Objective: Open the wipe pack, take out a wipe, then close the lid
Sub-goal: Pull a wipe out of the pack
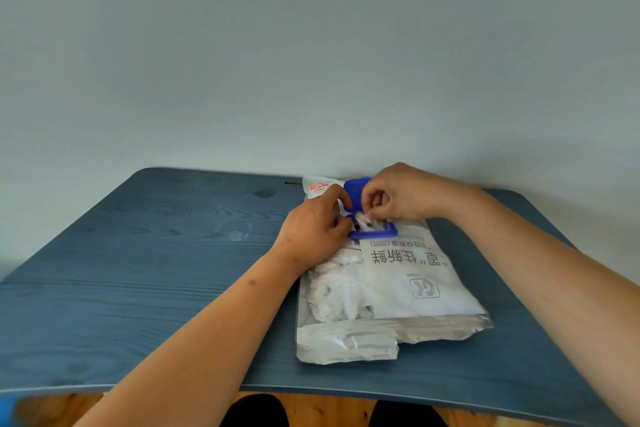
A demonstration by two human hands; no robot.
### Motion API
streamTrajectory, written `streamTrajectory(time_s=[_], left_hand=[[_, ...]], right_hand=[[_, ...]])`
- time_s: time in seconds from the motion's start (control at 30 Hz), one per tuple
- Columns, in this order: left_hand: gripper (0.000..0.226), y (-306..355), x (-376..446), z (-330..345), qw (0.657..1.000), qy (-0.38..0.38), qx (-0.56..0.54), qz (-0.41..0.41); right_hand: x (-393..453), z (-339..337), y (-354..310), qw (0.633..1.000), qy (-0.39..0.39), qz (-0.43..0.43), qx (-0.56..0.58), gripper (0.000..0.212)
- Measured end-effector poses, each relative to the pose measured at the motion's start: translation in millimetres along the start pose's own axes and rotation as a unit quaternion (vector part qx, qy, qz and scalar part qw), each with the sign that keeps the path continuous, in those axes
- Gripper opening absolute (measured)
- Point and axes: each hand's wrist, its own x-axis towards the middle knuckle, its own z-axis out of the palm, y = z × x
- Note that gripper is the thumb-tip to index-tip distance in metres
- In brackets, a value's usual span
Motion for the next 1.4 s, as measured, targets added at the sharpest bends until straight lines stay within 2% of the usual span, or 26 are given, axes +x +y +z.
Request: streamTrajectory(time_s=[0.2, 0.33, 0.5, 0.6, 0.73, 0.93, 1.13, 1.23, 1.4], left_hand=[[0.020, -1.7, 0.4, -0.9, 1.000, 0.014, -0.001, 0.008], [0.019, -0.1, -0.4, 0.5, 1.000, 0.019, -0.014, 0.013], [0.015, -1.2, -1.1, 0.8, 0.999, 0.020, -0.031, 0.020], [0.012, -0.5, -1.7, -0.9, 0.998, 0.029, -0.040, 0.025], [0.014, 3.5, -1.9, -1.0, 0.996, 0.028, -0.065, 0.055], [0.032, 5.8, -2.8, -0.9, 0.992, 0.005, -0.048, 0.117], [0.029, 6.1, 1.6, 1.9, 0.984, -0.037, 0.000, 0.174], [0.029, 4.7, 2.4, 4.2, 0.975, -0.051, 0.049, 0.212], [0.036, 3.1, 3.1, 7.8, 0.965, -0.074, 0.106, 0.226]], right_hand=[[-16.5, -15.4, 11.2, 0.997, 0.068, -0.008, 0.037, 0.004], [-26.0, -19.1, 23.3, 0.991, 0.123, -0.010, 0.051, 0.011], [-31.9, -25.3, 31.8, 0.976, 0.203, -0.010, 0.081, 0.009], [-37.3, -32.5, 35.5, 0.969, 0.230, -0.004, 0.094, 0.012], [-52.4, -39.5, 50.0, 0.960, 0.254, 0.030, 0.113, 0.005], [-72.4, -38.1, 92.7, 0.968, 0.198, 0.136, 0.067, 0.002], [-76.5, -12.3, 120.7, 0.965, 0.115, 0.231, 0.047, 0.007], [-74.6, -0.5, 126.6, 0.961, 0.078, 0.261, 0.049, 0.006], [-71.0, 10.3, 138.4, 0.957, 0.058, 0.279, 0.053, 0.006]])
